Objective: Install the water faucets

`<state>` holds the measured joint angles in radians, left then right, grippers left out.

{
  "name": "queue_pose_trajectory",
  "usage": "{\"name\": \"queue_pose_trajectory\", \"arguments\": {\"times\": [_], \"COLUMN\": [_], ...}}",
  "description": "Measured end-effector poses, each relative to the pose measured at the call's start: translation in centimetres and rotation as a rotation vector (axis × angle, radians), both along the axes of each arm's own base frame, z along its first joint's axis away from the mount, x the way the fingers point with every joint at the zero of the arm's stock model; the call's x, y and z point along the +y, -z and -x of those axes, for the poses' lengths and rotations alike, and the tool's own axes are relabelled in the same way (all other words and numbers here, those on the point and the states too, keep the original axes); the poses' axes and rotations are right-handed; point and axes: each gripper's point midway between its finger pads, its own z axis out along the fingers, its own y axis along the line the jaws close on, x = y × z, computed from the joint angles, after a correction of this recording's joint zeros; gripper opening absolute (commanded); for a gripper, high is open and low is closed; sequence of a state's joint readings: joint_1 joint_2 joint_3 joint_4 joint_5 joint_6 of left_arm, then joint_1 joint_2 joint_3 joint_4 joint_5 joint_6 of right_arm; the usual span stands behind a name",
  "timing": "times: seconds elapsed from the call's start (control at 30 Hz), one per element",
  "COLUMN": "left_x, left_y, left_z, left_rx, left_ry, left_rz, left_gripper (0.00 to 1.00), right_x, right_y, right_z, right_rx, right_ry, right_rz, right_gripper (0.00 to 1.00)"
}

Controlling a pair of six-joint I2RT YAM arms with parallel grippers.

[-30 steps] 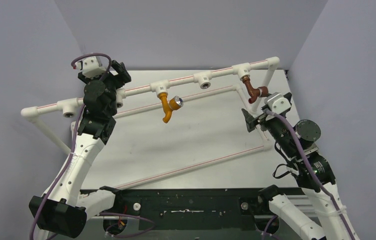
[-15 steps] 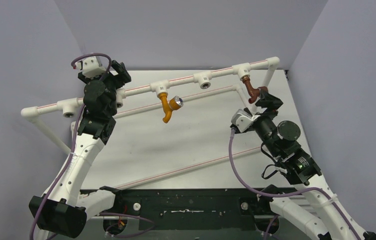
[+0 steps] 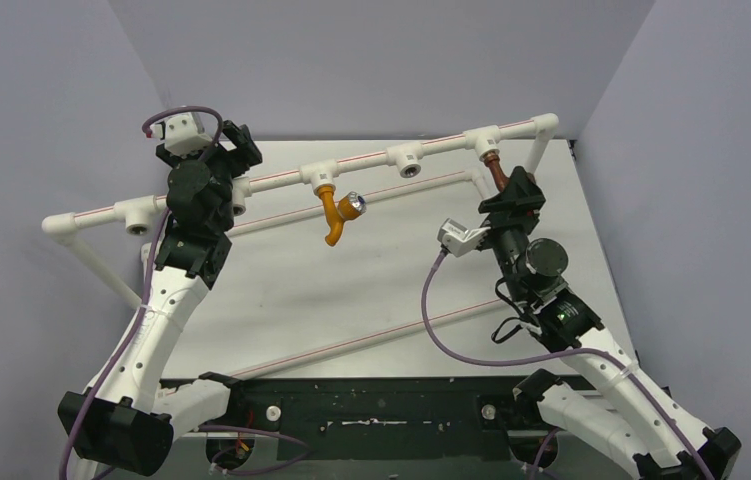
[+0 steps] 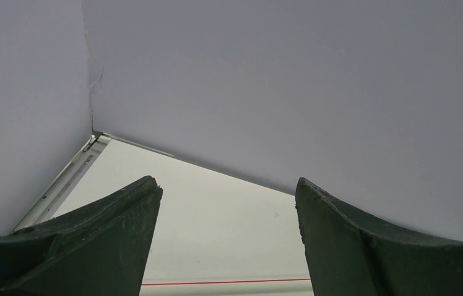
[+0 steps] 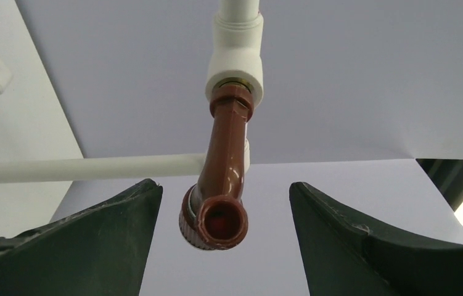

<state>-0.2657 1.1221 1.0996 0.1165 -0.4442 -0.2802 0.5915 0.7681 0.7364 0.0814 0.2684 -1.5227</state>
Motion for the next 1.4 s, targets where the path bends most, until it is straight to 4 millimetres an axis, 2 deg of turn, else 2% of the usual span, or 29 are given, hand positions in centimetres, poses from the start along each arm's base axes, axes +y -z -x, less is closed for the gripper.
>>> {"name": "queue_pose_trajectory", "arguments": {"times": [0.23, 0.3, 0.37, 0.53, 0.67, 1.03, 1.4], "left_x": [0.0, -0.1, -0.1, -0.1, -0.1, 0.0, 0.1], "left_y": [0.0, 0.0, 0.0, 0.0, 0.0, 0.0, 0.0], "left_z": [0.0, 0.0, 0.0, -0.1, -0.1, -0.1, -0.1], "left_rx": [0.000, 0.001, 0.000, 0.000, 0.000, 0.000, 0.000], "left_ry": [0.002, 0.003, 0.005, 0.006, 0.006, 0.002, 0.002], "left_rz": [0.000, 0.000, 0.000, 0.000, 0.000, 0.000, 0.002], "left_gripper": [0.78, 0.78, 0.78, 0.78, 0.78, 0.77, 0.77], "right_x": [-0.2, -0.3, -0.5, -0.6, -0.3, 0.9, 1.6], "right_y": [-0.9, -0.9, -0.5, -0.3, 0.1, 0.5, 0.8], "right_z": [-0.4, -0.4, -0.5, -0.4, -0.4, 0.0, 0.2], "right_rx": [-0.043, -0.040, -0.025, -0.014, 0.013, 0.128, 0.219], "right_ry": [0.039, 0.049, 0.059, 0.067, 0.050, 0.016, 0.066], "right_rz": [0.008, 0.000, -0.011, -0.120, -0.286, -0.956, -1.576], "right_gripper": [0.41, 0.23, 0.00, 0.00, 0.00, 0.00, 0.00]}}
